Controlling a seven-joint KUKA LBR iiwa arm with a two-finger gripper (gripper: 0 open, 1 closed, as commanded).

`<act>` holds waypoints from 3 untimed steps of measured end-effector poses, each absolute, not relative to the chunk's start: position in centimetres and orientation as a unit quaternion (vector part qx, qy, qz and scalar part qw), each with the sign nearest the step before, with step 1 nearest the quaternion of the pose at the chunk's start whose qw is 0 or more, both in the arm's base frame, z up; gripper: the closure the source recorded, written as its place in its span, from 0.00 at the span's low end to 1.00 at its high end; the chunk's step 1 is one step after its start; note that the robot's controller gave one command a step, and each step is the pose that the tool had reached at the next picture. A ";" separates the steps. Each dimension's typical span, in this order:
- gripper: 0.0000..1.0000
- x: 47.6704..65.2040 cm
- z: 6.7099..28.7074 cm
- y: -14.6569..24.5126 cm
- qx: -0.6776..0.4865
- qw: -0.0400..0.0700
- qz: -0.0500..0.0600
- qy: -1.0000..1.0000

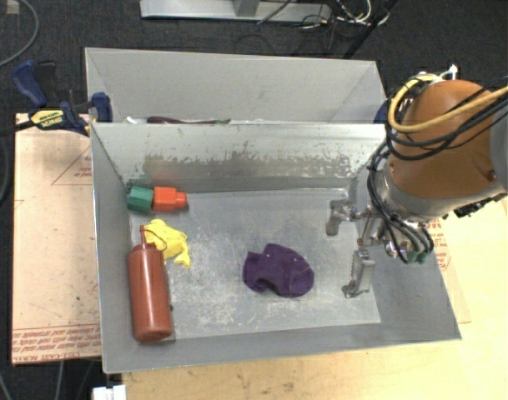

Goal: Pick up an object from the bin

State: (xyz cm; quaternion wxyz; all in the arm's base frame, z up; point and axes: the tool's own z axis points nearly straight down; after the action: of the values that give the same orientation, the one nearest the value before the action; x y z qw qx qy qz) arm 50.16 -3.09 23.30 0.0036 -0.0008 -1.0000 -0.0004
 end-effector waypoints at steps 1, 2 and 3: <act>0.00 50.3 23.7 -3.1 0.000 0.000 0.000 -1.000; 0.00 50.0 19.6 -0.5 0.019 -0.003 0.000 -1.000; 0.00 51.5 13.6 3.2 0.015 -0.003 -0.001 -1.000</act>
Offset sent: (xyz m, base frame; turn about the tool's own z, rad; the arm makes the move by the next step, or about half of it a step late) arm -0.0118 0.0755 -0.1178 -0.1105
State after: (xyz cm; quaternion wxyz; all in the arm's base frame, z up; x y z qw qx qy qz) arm 51.50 3.18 13.60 -0.0029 0.0153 -0.9999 -0.0009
